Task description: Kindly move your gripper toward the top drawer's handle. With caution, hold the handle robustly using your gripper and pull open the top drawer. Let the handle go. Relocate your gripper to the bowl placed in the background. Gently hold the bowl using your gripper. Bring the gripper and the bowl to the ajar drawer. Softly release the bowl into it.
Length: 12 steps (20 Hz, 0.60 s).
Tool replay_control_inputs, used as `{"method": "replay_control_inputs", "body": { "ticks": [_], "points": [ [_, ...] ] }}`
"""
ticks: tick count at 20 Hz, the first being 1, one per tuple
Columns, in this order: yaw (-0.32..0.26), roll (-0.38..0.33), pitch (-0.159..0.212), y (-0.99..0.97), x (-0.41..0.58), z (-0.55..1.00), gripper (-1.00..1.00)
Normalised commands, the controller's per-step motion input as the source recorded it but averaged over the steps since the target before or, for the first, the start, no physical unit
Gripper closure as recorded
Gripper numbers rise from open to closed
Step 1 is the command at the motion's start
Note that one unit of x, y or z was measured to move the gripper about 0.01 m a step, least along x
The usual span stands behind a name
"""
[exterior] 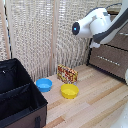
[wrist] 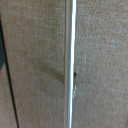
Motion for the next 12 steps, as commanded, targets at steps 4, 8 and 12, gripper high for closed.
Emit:
{"method": "replay_control_inputs", "body": {
  "ticks": [4, 8, 12],
  "points": [
    [0.129, -0.108, -0.015, -0.70, -0.094, 0.00, -1.00],
    [0.121, -0.088, -0.003, -0.65, -0.044, 0.00, 1.00],
    [0.011, 0.000, 0.000, -0.09, 0.000, 0.00, 1.00]
  ]
}}
